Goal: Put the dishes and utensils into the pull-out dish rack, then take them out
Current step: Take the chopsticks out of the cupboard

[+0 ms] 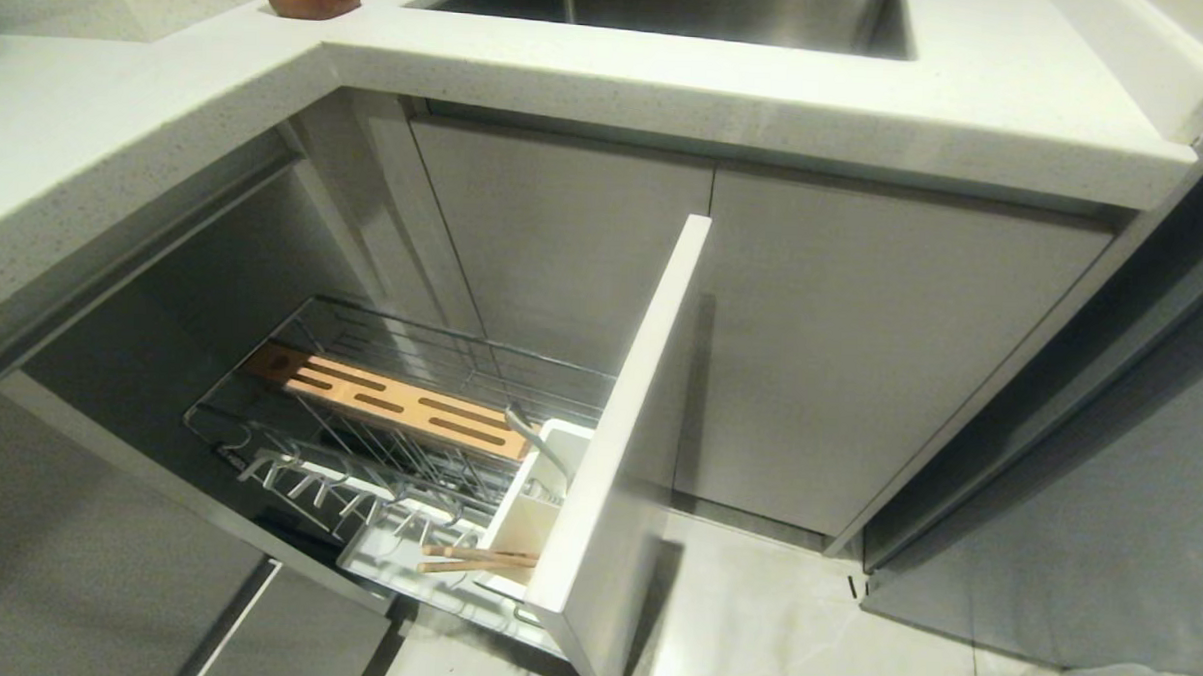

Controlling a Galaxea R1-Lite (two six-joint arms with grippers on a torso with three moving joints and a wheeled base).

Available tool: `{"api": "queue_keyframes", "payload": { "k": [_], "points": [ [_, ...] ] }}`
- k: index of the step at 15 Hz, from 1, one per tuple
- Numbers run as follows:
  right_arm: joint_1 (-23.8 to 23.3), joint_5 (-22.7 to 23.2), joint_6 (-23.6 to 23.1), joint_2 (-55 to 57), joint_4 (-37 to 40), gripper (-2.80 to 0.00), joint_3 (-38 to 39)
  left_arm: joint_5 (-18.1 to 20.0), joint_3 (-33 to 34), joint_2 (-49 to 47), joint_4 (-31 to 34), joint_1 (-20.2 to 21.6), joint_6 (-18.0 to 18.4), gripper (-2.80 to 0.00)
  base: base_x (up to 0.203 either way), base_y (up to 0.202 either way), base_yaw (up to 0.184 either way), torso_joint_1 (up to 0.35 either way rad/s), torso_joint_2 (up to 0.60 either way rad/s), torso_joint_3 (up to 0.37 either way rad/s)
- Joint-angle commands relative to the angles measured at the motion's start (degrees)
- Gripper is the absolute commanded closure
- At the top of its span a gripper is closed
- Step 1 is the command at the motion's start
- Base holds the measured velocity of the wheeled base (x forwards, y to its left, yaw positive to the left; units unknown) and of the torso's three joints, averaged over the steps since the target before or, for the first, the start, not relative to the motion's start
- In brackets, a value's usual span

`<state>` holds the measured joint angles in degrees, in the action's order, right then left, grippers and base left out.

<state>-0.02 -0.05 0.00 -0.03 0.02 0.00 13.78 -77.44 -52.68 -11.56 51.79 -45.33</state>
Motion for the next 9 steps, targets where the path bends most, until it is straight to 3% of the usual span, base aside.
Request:
{"api": "queue_keyframes", "payload": {
  "k": [1, 3, 5, 7, 9],
  "points": [
    [0.0, 0.0, 0.0, 0.0, 0.1, 0.0, 0.0, 5.0, -9.6, 0.4, 13.3, -7.5, -0.3, 0.0, 0.0, 0.0, 0.0, 0.0, 0.0, 0.0],
    [0.0, 0.0, 0.0, 0.0, 0.1, 0.0, 0.0, 7.8, -14.7, -1.3, 20.8, -15.7, 0.1, 0.0, 0.0, 0.0, 0.0, 0.0, 0.0, 0.0],
    [0.0, 0.0, 0.0, 0.0, 0.0, 0.0, 0.0, 7.5, -17.7, -3.8, 26.6, -24.3, 1.7, 0.0, 0.0, 0.0, 0.0, 0.0, 0.0, 0.0],
    [0.0, 0.0, 0.0, 0.0, 0.0, 0.0, 0.0, 1.3, -19.0, -6.6, 31.4, -39.1, 5.7, 0.0, 0.0, 0.0, 0.0, 0.0, 0.0, 0.0],
    [0.0, 0.0, 0.0, 0.0, 0.0, 0.0, 0.0, -8.4, -18.1, -9.7, 37.2, -55.2, 11.8, 0.0, 0.0, 0.0, 0.0, 0.0, 0.0, 0.0]
  ]
}}
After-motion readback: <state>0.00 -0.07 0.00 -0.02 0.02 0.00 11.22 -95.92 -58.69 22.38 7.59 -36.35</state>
